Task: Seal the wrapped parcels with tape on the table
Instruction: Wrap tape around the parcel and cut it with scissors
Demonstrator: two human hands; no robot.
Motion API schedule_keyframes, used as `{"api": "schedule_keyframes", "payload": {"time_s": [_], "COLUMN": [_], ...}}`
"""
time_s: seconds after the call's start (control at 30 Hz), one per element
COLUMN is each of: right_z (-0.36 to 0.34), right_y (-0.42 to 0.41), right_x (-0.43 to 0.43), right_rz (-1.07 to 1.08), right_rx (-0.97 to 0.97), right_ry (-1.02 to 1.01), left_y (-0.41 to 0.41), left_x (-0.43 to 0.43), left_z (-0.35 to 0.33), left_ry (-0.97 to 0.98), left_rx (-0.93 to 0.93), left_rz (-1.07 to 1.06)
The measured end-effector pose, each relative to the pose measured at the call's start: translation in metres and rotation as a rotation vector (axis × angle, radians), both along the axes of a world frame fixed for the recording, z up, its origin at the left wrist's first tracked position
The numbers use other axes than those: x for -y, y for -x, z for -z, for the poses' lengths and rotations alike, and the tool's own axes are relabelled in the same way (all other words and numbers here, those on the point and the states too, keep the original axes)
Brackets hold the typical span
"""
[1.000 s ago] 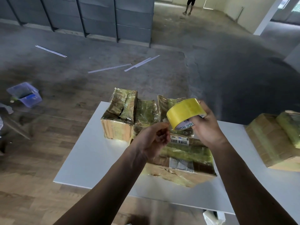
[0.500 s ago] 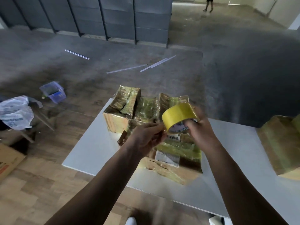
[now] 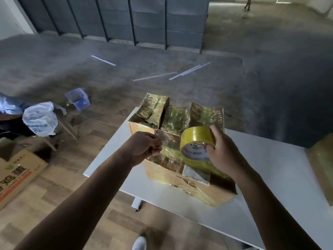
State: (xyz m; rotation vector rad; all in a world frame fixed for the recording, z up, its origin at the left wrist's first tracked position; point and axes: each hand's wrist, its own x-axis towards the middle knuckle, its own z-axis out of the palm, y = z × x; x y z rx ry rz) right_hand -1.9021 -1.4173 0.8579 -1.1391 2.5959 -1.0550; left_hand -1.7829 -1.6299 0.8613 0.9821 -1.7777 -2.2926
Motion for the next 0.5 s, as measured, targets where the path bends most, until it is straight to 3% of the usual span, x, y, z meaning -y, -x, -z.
{"api": "schedule_keyframes", "payload": {"time_s": [0.13,0.3,0.4,0.5], "right_z": [-0.003,-0.011,-0.001,0.005], "right_y": [-0.008,-0.012,-0.010,-0.009], "right_x": [0.003,0.027,0.037,0.044], "right_rz": [-0.049,-0.142,-0.175,-0.131], "right_rx": [-0.162,-0.181,-0.145,-0.214], "right_ry": [-0.158,-0.074,-0.113,-0.181], "left_y": [-0.007,-0.007,-0.003,0.003], "left_x": [0.041,0.063,0.070,0.079], "left_z": [0.005,0.022,0.034,0.039], "left_ry": [0.018,-0.160,0.118,0.243], "left_rx": [0.030,0.054,0.055,0.052], "left_rz": [0.050,0.067,0.070,0.070]}}
